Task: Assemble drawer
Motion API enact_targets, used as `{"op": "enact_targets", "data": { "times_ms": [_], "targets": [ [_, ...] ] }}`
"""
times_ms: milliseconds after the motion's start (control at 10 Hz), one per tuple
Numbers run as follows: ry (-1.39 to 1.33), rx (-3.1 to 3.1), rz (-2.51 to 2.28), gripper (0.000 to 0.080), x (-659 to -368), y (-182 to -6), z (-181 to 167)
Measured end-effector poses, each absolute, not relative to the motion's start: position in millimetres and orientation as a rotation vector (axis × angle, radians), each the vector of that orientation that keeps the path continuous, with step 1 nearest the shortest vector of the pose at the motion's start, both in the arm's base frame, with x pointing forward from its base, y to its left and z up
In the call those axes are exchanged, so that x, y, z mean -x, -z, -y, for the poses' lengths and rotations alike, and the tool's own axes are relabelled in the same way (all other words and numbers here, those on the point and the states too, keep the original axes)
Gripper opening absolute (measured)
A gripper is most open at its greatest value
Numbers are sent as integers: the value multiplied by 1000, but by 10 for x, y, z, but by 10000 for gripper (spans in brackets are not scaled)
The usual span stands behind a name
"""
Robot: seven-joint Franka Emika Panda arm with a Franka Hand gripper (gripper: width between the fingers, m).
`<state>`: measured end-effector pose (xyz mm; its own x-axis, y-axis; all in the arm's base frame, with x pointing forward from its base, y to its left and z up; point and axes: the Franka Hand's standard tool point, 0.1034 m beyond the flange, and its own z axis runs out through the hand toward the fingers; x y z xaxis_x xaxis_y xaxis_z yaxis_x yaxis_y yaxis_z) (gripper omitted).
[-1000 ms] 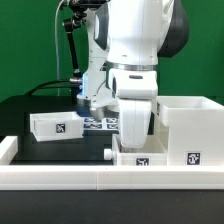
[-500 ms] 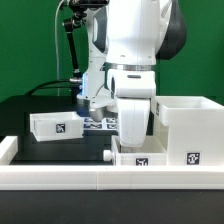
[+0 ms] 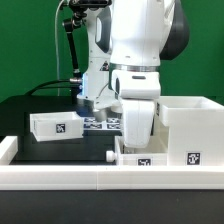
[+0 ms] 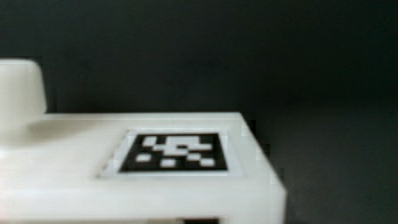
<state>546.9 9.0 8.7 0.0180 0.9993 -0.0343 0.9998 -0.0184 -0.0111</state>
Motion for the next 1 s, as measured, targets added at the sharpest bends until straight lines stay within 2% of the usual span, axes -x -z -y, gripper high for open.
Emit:
{"op": "enact_targets", "data": {
  "times_ms": [1000],
  "targets": [
    [61,-2211,-2194,42,-5474,-82,-92]
  ]
}}
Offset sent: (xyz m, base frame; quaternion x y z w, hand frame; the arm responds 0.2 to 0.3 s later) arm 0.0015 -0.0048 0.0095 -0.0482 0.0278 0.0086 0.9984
